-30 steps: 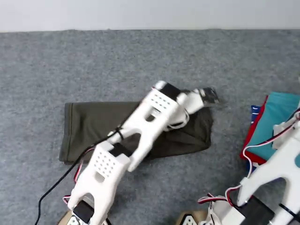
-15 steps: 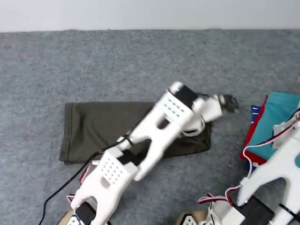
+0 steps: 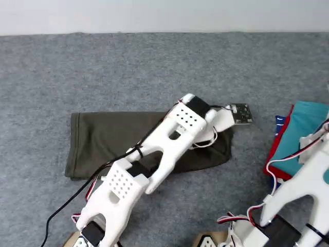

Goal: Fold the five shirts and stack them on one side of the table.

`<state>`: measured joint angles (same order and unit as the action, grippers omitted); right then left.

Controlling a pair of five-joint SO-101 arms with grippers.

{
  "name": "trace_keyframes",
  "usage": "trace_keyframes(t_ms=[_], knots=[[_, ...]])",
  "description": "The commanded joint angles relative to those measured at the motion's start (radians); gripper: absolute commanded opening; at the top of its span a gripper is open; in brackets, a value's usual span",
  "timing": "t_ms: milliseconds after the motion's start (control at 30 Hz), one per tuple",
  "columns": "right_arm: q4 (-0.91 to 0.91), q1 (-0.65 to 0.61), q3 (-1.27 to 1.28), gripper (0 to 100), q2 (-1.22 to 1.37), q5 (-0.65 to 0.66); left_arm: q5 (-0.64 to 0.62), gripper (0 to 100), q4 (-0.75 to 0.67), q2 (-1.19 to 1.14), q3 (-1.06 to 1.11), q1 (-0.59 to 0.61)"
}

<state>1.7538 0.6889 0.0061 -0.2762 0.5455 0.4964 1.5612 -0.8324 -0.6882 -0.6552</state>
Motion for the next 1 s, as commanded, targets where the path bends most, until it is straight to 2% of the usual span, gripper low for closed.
trace_keyframes(t_ms=[0, 167, 400, 600, 733, 867, 967], knots=[[0.036, 0.007, -0.043, 1.0, -0.030, 0.006, 0.006, 8, -0.023, 0.009, -0.002, 0.020], [0.036, 0.004, -0.043, 1.0, -0.030, 0.003, 0.000, 8, -0.083, 0.015, -0.002, 0.038], [0.038, 0.004, -0.043, 1.0, -0.036, 0.005, 0.000, 8, -0.083, 0.011, -0.111, 0.046], [0.038, 0.005, -0.043, 1.0, -0.036, 0.005, 0.000, 8, -0.100, -0.011, -0.104, 0.032], [0.038, 0.008, -0.043, 1.0, -0.036, 0.005, -0.011, 8, -0.035, -0.005, -0.176, 0.037], [0.038, 0.008, -0.043, 1.0, -0.036, 0.005, -0.095, 9, 0.035, 0.005, -0.300, 0.037], [0.038, 0.008, -0.043, 1.0, -0.036, 0.005, -0.104, 9, 0.120, -0.005, -0.380, 0.031]])
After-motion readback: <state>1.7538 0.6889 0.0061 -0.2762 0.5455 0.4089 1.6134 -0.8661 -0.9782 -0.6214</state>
